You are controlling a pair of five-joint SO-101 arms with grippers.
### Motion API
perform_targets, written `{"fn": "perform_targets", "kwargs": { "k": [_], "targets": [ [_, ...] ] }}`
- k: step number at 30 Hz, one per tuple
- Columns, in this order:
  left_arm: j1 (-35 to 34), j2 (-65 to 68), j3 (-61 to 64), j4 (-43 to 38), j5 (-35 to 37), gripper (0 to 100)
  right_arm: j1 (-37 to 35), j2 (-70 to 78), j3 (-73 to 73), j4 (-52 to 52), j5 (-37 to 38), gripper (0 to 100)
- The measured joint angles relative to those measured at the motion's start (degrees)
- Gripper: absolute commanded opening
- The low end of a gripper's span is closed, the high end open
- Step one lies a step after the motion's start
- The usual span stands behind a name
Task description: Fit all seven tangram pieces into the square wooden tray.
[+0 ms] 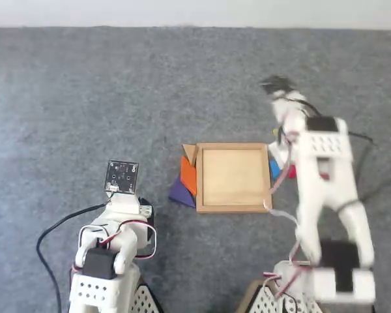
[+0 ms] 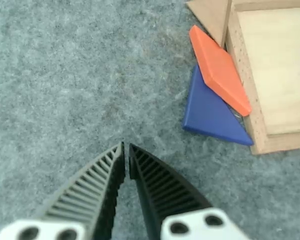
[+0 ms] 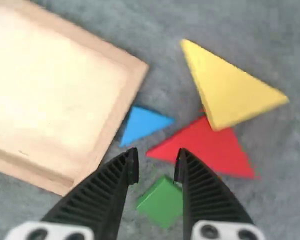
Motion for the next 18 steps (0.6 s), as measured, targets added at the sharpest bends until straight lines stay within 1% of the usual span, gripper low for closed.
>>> {"fn": "perform_targets", "kwargs": {
  "k": [3, 5, 11, 15, 18],
  "targets": [
    [0.0, 0.0, 0.0, 0.0, 0.0, 1, -0.4, 8.3, -10.2, 5.5, 7.4, 34.8],
    [0.0, 0.0, 0.0, 0.0, 0.0, 1, -0.1, 13.2, -17.0, 9.6, 12.2, 38.7],
    [0.0, 0.0, 0.0, 0.0, 0.0, 1, -0.1, 26.0, -35.4, 20.5, 24.1, 39.1],
    [0.0, 0.0, 0.0, 0.0, 0.0, 1, 0.5, 33.5, -42.7, 25.7, 32.0, 39.1],
    [0.0, 0.0, 0.0, 0.0, 0.0, 1, 3.0, 38.5, -46.4, 28.2, 38.2, 39.1]
  ]
}}
